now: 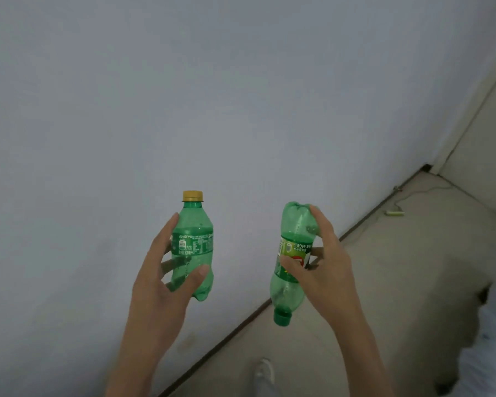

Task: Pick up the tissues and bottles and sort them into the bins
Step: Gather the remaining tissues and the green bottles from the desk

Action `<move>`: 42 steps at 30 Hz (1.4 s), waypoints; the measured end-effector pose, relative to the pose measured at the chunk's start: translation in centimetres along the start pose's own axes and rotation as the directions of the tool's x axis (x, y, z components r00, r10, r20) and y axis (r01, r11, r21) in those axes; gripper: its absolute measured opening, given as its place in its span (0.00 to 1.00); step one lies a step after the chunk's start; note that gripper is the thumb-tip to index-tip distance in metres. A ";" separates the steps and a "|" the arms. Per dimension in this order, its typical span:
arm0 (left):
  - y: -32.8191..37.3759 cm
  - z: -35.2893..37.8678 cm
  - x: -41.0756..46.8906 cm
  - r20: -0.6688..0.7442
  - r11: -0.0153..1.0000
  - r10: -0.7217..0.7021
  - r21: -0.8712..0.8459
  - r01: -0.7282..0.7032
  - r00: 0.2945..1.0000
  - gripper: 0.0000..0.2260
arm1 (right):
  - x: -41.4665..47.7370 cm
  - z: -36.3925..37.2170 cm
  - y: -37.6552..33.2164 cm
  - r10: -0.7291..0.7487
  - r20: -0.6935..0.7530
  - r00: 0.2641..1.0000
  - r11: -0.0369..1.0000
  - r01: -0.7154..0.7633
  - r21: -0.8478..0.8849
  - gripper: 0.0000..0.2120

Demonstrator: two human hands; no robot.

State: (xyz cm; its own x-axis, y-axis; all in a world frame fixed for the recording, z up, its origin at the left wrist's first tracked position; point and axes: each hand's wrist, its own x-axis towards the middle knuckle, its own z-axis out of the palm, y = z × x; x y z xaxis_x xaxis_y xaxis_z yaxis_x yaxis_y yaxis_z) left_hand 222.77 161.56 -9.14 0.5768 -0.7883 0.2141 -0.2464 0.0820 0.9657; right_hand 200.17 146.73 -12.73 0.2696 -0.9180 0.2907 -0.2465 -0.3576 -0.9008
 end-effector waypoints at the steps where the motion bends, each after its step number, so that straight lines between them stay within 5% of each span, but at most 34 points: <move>1: -0.6 1.7 2.5 0.033 1.000 0.007 0.002 -0.007 0.999 0.38 | 2.1 -0.5 1.3 0.012 -0.038 0.999 1.000 -0.013 -0.008 0.47; 11: 0.4 28.1 27.5 0.436 0.982 0.187 -0.119 -0.150 0.880 0.38 | 24.7 -11.4 10.7 0.040 -0.449 0.893 0.994 -0.083 -0.077 0.47; 22: 2.4 55.0 39.0 0.758 0.961 0.256 -0.265 -0.076 0.600 0.38 | 32.6 -23.9 16.9 0.091 -0.725 0.682 0.923 -0.330 -0.195 0.46; 30: 4.2 73.9 46.2 0.825 0.924 0.368 -0.376 -0.071 0.429 0.37 | 42.7 -36.3 23.6 0.028 -0.858 0.513 0.888 -0.407 -0.214 0.46; 42: 4.6 97.0 58.9 0.866 0.930 0.351 -0.365 -0.028 0.356 0.38 | 59.5 -49.9 33.4 0.037 -0.905 0.424 0.869 -0.460 -0.180 0.46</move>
State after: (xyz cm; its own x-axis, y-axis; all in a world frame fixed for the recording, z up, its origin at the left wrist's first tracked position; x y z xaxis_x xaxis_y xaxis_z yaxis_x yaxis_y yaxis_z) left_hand 180.02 56.33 -6.32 -0.5554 -0.7802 0.2877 0.0391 0.3211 0.9462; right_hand 161.54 71.60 -9.43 -0.7371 -0.5573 0.3822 -0.5062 0.0806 -0.8587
